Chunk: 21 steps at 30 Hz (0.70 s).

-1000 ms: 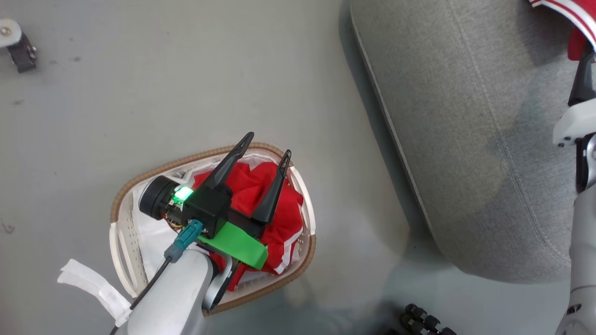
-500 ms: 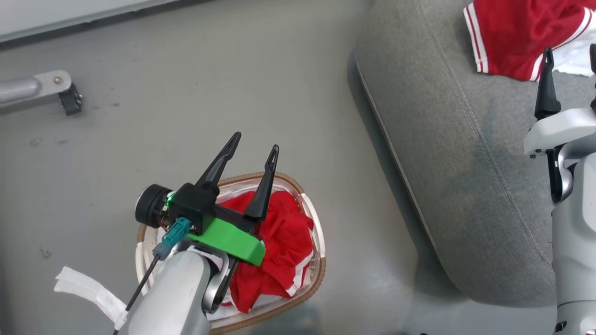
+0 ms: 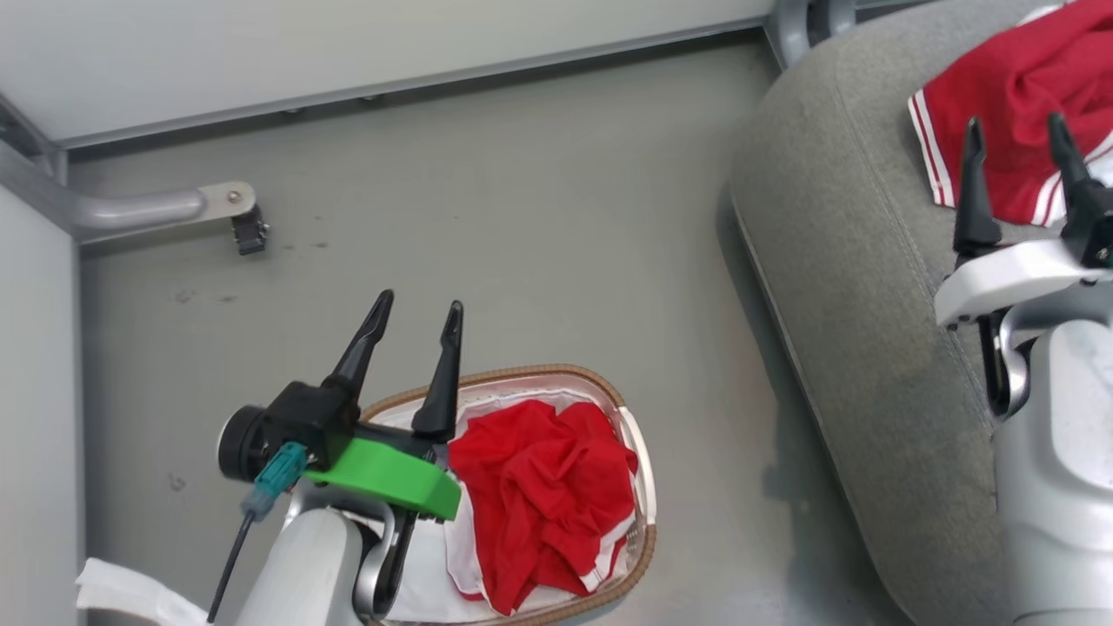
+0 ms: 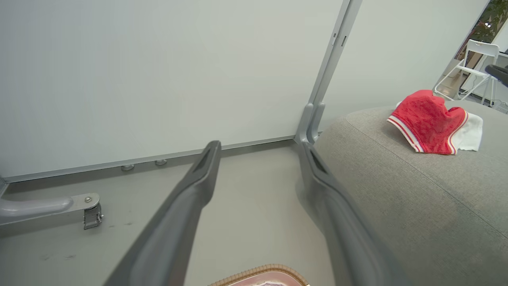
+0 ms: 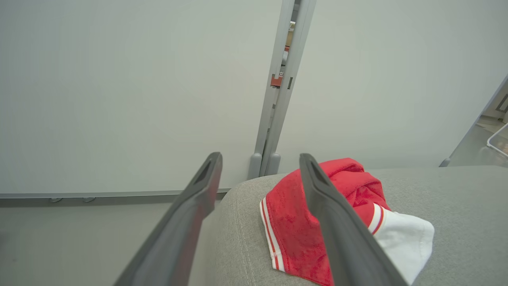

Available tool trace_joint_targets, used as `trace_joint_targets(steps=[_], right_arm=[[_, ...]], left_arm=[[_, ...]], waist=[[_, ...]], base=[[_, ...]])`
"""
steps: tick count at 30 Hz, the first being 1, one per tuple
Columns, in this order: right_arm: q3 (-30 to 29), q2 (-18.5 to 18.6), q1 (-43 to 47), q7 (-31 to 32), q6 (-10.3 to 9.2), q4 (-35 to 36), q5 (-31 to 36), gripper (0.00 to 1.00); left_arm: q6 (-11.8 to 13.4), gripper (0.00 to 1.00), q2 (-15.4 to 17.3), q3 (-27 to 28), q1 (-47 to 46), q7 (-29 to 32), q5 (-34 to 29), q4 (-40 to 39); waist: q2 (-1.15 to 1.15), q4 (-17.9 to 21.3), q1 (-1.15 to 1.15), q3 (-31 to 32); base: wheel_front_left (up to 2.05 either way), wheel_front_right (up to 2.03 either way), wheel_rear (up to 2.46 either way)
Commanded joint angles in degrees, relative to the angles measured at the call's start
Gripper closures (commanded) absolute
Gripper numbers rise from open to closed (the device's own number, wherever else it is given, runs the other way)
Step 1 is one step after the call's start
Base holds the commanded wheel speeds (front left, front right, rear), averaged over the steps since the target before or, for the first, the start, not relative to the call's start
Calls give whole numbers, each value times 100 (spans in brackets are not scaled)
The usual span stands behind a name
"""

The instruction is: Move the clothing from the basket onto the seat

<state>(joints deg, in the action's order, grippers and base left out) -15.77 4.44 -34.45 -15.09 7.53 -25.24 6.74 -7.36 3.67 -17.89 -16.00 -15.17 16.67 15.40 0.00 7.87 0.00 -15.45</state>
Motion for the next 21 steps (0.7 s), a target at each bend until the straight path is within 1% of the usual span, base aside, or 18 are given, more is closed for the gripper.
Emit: trace_joint_targets(steps=[1,5,7,11,15,21], right_arm=[[47,-21,198,-11,-8,26,-55,0],[210,-87,489,-11,-8,70,-208,0],[300,-117,674,-11,-8,171,-299,0],[541,-147,1069,-11,-8,368,-387,0],[865,-143,1469,-11,-8,476,-762,0],[1356,-143,2105,-11,-8,436,-1108,0]], left_arm=[[-18,0,-13,110,157,3,14,27],[-19,0,-47,455,420,3,37,50],[19,0,-61,675,565,3,86,66],[76,0,-77,932,781,4,179,68],[134,0,-79,1011,970,3,265,53],[163,0,-76,994,1208,3,343,114]], waist=[[0,-295,0,303],[0,-450,0,493],[0,-536,0,594],[0,-659,0,738],[0,-760,0,881],[0,-866,0,1141]], base=[[0,0,0],[0,0,0],[0,0,0],[0,0,0],[0,0,0],[0,0,0]])
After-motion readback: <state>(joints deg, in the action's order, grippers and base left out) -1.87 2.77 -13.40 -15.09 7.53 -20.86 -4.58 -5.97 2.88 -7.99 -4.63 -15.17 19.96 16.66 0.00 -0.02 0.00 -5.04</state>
